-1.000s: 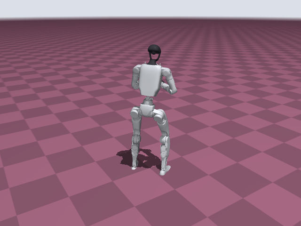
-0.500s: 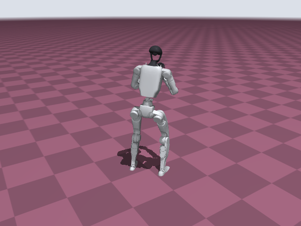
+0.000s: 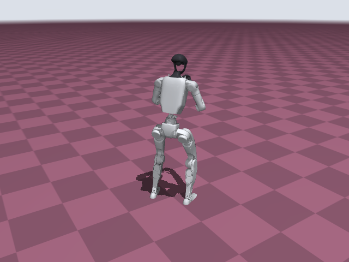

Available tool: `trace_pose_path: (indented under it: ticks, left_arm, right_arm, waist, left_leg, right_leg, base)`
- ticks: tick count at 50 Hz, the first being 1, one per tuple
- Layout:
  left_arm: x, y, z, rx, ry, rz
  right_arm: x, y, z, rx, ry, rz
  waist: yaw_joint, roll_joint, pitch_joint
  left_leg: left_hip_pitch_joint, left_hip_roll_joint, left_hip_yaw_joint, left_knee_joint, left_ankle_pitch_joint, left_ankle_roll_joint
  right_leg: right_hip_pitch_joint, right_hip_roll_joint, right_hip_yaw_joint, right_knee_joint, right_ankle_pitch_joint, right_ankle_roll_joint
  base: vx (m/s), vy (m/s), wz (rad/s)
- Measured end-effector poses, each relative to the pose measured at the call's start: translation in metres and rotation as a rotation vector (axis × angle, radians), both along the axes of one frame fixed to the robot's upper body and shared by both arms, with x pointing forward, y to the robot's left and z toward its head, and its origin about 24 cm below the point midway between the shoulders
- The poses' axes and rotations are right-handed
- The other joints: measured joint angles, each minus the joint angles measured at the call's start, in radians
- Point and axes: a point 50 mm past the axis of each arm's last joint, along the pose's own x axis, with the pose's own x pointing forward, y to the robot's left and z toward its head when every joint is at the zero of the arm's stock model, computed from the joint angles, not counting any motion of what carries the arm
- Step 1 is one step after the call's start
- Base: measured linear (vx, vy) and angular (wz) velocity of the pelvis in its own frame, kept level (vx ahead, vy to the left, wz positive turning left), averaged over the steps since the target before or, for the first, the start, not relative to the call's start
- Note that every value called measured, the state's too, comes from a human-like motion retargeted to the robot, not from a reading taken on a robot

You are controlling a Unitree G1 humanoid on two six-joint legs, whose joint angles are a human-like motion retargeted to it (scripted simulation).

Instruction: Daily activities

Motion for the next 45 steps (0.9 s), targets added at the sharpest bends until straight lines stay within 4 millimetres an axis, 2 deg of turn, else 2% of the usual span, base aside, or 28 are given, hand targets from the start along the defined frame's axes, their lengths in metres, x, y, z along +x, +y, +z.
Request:
trace_pose_path:
  ticks: [13, 23, 40, 45]
  left_arm:
    - [0.009, 0.015, -0.024, 0.093, 0.160, 0.038]
    - [0.005, 0.025, -0.031, 0.130, 0.149, 0.093]
    - [0.002, 0.027, -0.038, 0.353, 0.125, 0.173]
    - [0.003, 0.031, -0.038, 0.399, 0.132, 0.195]
  right_arm:
    - [-0.001, -0.004, -0.004, -0.031, 0.042, -0.010]
    - [0.001, -0.013, -0.008, -0.039, 0.011, -0.119]
    - [0.005, -0.005, -0.016, -0.335, 0.010, -0.133]
    - [0.009, -0.003, -0.010, -0.405, -0.027, -0.172]
  waist:
    - [-0.007, -0.015, -0.022]
    - [0.017, -0.040, -0.035]
    - [0.024, -0.053, -0.026]
    - [0.019, -0.051, -0.024]
  left_leg:
    - [0.059, 0.012, 0.029, -0.002, -0.015, 0.022]
    - [0.076, 0.003, 0.032, -0.017, -0.006, 0.027]
    - [0.033, 0.000, 0.032, 0.000, 0.011, 0.031]
    - [0.019, 0.004, 0.040, 0.012, 0.013, 0.034]
  right_leg:
    - [0.051, 0.013, 0.017, -0.038, 0.015, 0.029]
    - [0.067, 0.002, 0.012, -0.054, 0.010, 0.041]
    - [0.020, 0.003, 0.023, -0.048, 0.011, 0.037]
    - [0.004, 0.008, 0.033, -0.047, 0.012, 0.038]
  base:
    - [0.01, 0.02, -0.10]
    - [0.00, 0.00, 0.00]
    - [0.00, 0.00, 0.00]
    - [0.00, 0.00, 0.00]
